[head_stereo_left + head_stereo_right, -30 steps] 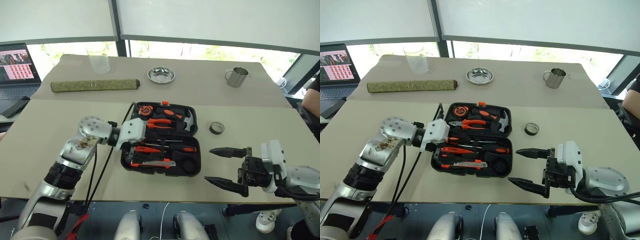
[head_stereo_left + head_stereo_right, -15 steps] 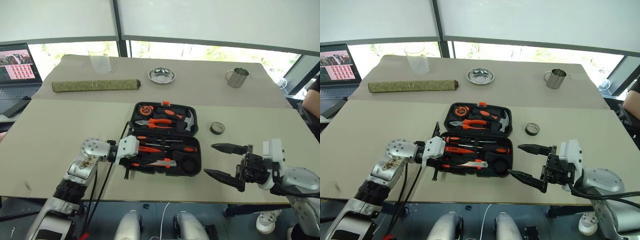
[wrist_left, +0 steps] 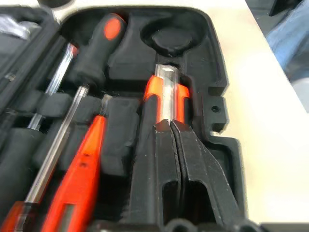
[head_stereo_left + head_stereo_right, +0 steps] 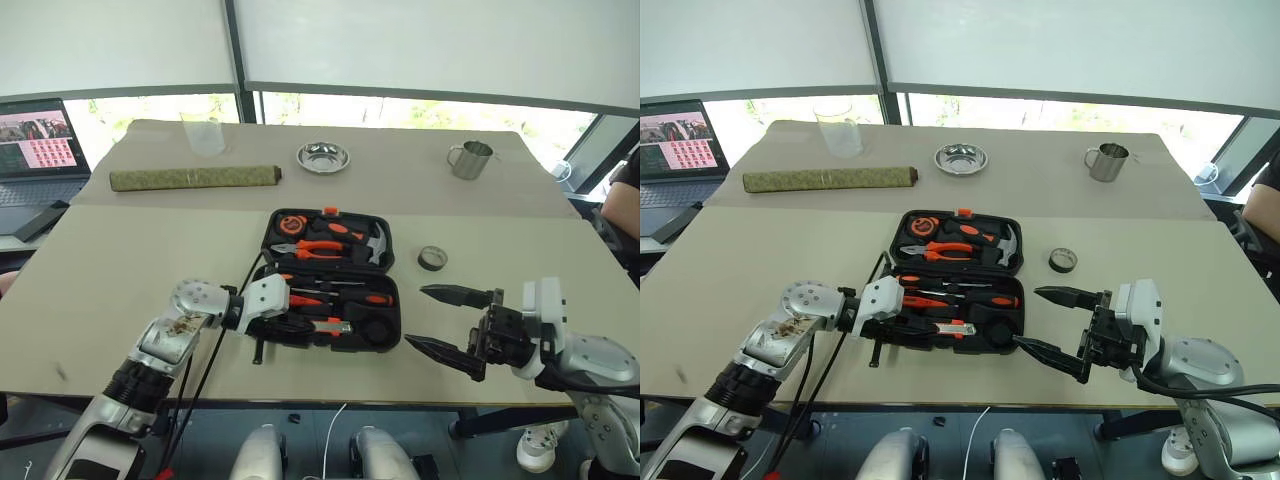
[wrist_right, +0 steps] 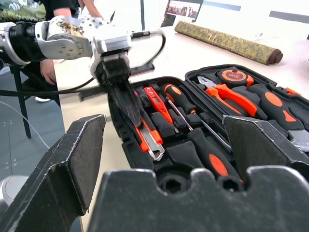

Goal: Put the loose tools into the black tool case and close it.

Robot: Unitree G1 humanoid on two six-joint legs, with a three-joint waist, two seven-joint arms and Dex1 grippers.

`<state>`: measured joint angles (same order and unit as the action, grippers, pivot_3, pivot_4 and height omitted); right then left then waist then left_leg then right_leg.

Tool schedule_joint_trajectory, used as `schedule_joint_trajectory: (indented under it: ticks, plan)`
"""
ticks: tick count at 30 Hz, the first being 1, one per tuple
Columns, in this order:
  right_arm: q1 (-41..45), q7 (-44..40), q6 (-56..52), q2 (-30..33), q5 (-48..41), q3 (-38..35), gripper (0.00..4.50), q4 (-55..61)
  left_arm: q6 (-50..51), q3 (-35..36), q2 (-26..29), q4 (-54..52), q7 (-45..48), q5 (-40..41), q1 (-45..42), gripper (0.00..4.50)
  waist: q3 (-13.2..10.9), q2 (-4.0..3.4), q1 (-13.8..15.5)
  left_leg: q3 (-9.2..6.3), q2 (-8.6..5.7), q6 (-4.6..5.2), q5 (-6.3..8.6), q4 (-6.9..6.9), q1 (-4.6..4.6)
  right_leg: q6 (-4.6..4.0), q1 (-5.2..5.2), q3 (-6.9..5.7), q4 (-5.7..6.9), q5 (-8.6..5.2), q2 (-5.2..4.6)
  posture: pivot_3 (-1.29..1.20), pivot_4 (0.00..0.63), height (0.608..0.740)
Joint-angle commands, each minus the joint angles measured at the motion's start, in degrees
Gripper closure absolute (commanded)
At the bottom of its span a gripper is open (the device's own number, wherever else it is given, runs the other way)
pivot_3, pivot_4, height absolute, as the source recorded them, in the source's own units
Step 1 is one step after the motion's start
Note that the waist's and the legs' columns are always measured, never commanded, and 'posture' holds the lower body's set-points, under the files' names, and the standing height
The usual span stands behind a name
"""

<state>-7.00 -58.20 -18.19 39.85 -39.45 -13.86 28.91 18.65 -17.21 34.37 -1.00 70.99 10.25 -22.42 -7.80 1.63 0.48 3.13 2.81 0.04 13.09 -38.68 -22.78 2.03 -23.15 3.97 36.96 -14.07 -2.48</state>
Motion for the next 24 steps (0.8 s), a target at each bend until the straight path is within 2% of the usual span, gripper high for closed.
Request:
schedule_joint_trajectory:
  ticks: [1, 5, 9, 13, 18, 24]
  plan:
    - [1.01, 1.19, -0.68, 0.29, -1.33, -0.4, 0.0, 2.26, 7.09, -4.49, 0.78, 1.04, -1.62, -2.93, 2.75, 4.44, 0.09, -0.11, 0.03, -0.01, 0.0, 0.0, 0.0, 0.0, 0.01, 0.01, 0.0, 0.0, 0.0, -0.01, 0.0, 0.0, 0.15, 0.74]
    - [1.31, 1.33, -1.05, 0.32, -1.42, -0.19, 0.0, 2.19, 4.42, -3.5, -0.5, 1.95, -3.52, -3.04, 2.41, 4.44, 0.12, -0.14, 0.14, -0.01, -0.01, 0.0, 0.0, 0.01, 0.06, 0.0, 0.05, 0.0, -0.01, -0.04, 0.0, 0.0, 0.15, 0.74]
    - [1.47, 1.38, -1.72, 0.22, -2.33, -0.33, 0.0, 2.55, -9.35, 1.46, -2.69, 1.04, 0.42, 2.41, 2.86, 4.44, 0.12, -0.15, 0.26, -0.02, -0.03, 0.0, 0.0, 0.01, 0.03, -0.01, 0.06, 0.01, -0.09, -0.05, -0.02, 0.0, 0.15, 0.74]
    - [1.3, 1.34, -2.0, -0.25, -3.9, -0.9, 0.0, 2.92, -15.76, 3.96, -3.69, 1.8, 2.79, 5.05, 2.81, 4.44, 0.09, -0.12, 0.19, -0.02, -0.02, 0.0, 0.0, 0.01, -0.13, -0.04, -0.07, 0.01, -0.12, -0.04, -0.03, 0.0, 0.15, 0.74]
    - [1.27, 1.69, -2.21, -0.21, -4.77, -0.76, 0.0, 3.09, -18.87, 3.56, -3.92, 5.82, 0.65, 1.89, 1.02, 4.44, 0.05, -0.08, 0.08, -0.02, -0.02, 0.01, 0.0, 0.0, -0.27, -0.02, -0.16, 0.01, -0.16, -0.03, -0.02, 0.0, 0.15, 0.74]
    - [0.33, 2.07, -2.31, -0.13, -5.11, -0.47, 0.0, 3.66, -16.66, 1.75, -4.33, 6.93, -1.78, -0.37, 1.63, 4.44, 0.05, -0.09, 0.04, -0.02, -0.02, 0.01, 0.01, 0.01, -0.26, -0.01, -0.16, 0.01, -0.17, -0.03, -0.02, 0.0, 0.15, 0.74]
